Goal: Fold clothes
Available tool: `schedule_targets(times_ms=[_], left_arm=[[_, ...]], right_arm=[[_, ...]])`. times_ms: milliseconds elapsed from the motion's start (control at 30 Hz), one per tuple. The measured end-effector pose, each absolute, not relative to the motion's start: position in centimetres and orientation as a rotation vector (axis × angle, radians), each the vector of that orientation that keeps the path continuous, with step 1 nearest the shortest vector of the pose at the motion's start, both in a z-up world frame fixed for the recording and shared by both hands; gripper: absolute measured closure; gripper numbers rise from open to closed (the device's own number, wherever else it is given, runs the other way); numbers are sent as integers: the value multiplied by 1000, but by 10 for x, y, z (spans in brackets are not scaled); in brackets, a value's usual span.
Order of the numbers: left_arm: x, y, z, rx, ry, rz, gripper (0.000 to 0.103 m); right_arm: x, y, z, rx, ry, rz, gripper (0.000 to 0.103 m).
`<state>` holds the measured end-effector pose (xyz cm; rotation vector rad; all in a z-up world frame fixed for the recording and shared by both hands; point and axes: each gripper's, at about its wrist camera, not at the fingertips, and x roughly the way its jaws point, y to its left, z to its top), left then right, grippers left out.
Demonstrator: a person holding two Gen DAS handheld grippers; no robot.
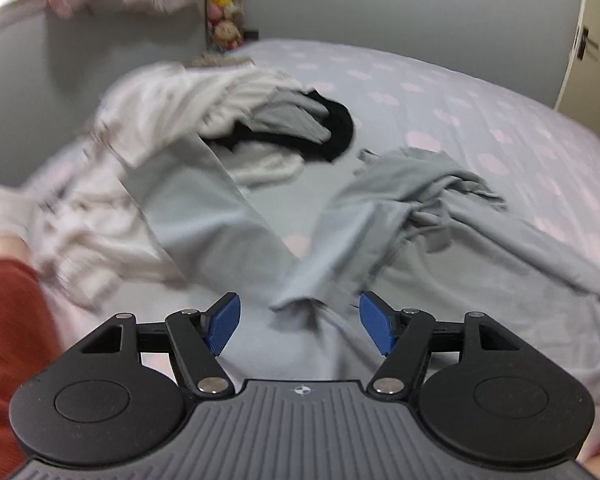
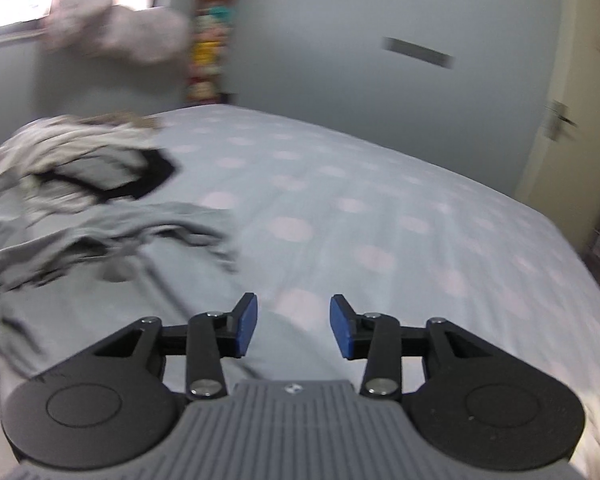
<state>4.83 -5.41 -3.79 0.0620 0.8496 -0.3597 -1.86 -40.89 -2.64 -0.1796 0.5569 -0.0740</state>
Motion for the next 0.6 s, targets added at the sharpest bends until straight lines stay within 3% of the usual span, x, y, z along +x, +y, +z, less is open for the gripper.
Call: schedule_targets(times_ms=[300, 600], left_arm=[[70, -65, -70, -21, 1001, -392, 41], [88, -64, -94, -50, 1077, -382, 54]], right_arm=[[41, -318, -57, -387, 560, 307, 52], [89, -263, -86, -637, 572, 560, 39]])
